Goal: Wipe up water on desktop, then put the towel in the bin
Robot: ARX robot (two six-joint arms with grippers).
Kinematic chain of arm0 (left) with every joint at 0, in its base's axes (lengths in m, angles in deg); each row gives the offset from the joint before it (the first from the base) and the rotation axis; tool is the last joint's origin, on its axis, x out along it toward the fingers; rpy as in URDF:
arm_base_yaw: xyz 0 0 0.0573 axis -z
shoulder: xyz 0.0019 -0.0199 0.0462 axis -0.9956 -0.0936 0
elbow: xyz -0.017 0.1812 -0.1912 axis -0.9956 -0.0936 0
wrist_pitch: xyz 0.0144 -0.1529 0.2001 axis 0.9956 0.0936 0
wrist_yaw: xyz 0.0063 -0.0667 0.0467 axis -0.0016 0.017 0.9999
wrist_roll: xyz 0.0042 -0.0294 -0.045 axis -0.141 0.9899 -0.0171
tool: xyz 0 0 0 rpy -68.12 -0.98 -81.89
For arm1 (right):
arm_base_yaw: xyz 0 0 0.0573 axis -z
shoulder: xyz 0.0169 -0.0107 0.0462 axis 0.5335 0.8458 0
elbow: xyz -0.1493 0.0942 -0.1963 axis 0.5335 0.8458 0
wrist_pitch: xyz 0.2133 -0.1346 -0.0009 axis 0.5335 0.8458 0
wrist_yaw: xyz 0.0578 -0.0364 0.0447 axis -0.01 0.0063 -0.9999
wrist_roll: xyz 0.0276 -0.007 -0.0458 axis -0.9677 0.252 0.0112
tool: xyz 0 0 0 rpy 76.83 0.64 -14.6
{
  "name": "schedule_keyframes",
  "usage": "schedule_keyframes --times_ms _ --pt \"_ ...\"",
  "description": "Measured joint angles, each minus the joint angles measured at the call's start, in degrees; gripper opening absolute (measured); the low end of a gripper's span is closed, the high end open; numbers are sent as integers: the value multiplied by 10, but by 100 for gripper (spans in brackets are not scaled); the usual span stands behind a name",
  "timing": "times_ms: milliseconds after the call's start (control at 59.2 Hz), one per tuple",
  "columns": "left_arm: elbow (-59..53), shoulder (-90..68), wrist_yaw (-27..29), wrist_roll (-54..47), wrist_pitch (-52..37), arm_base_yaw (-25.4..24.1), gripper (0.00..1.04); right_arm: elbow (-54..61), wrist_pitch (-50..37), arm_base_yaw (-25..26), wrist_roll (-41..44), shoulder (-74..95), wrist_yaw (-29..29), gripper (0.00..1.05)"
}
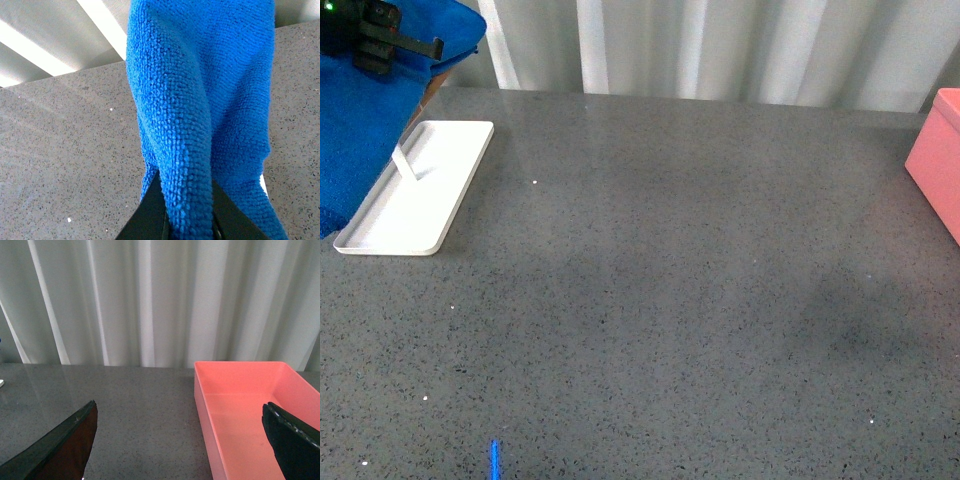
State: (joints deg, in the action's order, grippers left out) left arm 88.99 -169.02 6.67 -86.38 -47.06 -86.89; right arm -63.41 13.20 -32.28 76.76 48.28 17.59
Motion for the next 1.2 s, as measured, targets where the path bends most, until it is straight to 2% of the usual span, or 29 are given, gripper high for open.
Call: schedule_keyframes --times_ms 422,591,710,946,1081,1200 --pt "6 77 -31 -14 39 -6 5 0 0 0 0 0 0 98" --pt "5 137 -56 -3 49 11 5 0 0 0 0 0 0 98" --pt "-16 193 -82 31 47 51 5 0 0 0 0 0 0 98" --pt "-94 272 -135 140 -5 203 5 0 0 0 0 0 0 98" --pt "-129 269 -135 191 -49 269 5 0 0 0 0 0 0 98" --pt "-146 254 -126 226 -82 308 5 0 0 0 0 0 0 98"
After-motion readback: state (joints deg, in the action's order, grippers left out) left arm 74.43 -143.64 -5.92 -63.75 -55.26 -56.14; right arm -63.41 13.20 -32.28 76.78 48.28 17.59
